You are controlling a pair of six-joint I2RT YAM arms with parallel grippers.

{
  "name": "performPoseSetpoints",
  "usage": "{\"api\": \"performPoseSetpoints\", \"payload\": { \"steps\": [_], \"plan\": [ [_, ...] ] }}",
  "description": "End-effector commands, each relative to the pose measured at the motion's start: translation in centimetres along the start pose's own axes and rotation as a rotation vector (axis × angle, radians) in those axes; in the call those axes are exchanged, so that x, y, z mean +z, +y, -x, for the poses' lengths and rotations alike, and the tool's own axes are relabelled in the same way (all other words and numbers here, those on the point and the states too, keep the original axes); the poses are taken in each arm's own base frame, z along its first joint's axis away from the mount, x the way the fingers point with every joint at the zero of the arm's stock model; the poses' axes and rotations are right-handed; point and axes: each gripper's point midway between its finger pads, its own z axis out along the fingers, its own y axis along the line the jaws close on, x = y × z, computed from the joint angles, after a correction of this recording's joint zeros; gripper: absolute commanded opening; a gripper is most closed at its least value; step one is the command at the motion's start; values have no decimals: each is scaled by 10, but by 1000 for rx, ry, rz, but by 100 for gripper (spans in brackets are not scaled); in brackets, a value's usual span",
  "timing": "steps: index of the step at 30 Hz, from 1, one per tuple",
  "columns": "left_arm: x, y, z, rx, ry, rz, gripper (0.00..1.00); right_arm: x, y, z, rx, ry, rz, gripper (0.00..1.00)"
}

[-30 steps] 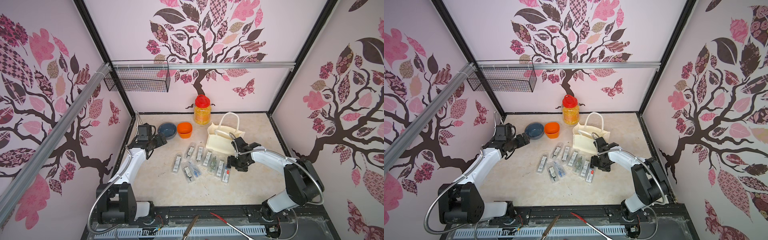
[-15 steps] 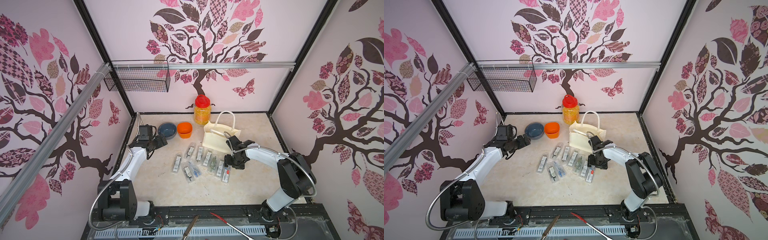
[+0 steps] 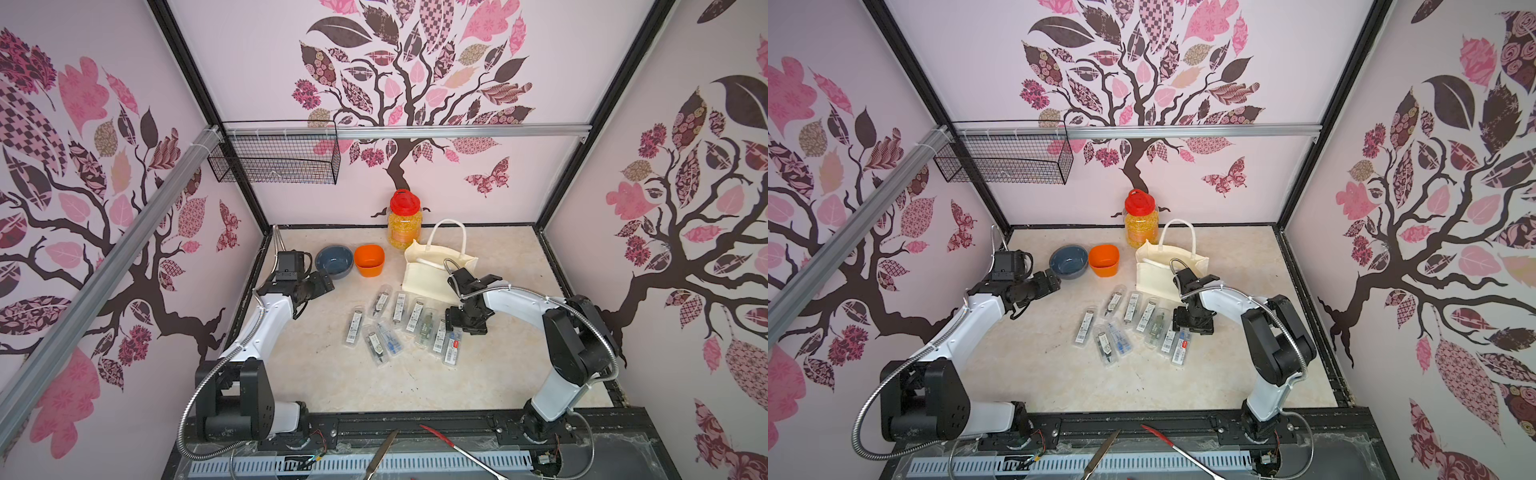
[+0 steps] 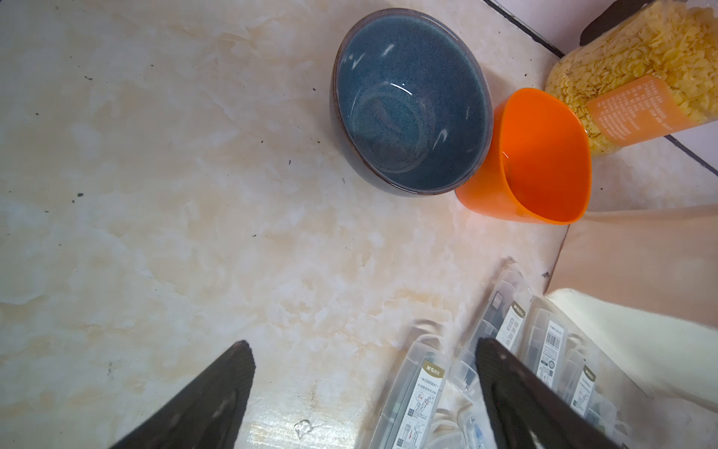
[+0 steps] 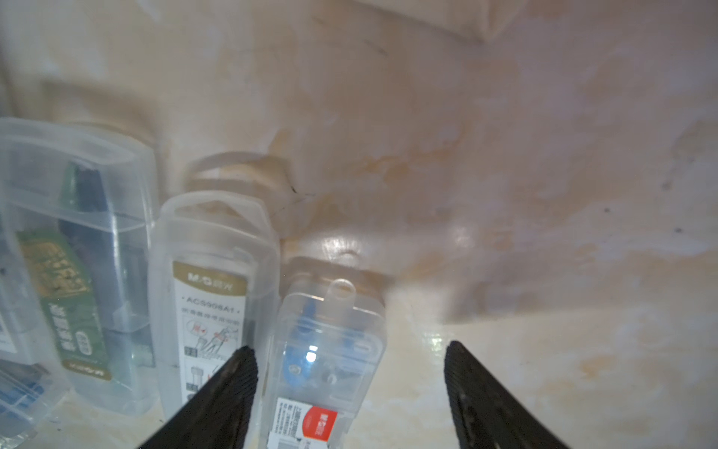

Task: Put the compass set into the canvas bag
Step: Pick up the compass set at the center of the board.

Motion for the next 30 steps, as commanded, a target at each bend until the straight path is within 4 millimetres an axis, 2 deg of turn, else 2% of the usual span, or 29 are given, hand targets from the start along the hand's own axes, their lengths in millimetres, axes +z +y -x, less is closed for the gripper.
{"api": "performPoseSetpoints", "payload": {
  "steps": [1, 10, 18, 23, 30],
  "plan": [
    [-12, -4, 15, 16, -42, -8, 93, 10, -14, -13, -28, 57, -80, 80],
    [-9, -4, 14, 5, -35, -12, 93, 7, -27, -21, -35, 29, -107, 78],
    [-11, -3, 13, 6, -42, -6, 93, -10, -22, -11, -23, -52, -72, 79],
    [-11, -4, 14, 9, -41, -9, 93, -4, -27, -15, -36, -34, -98, 79],
    [-9, -4, 14, 10, -37, -9, 93, -1, -19, -21, -33, -3, -48, 75]
  ]
}}
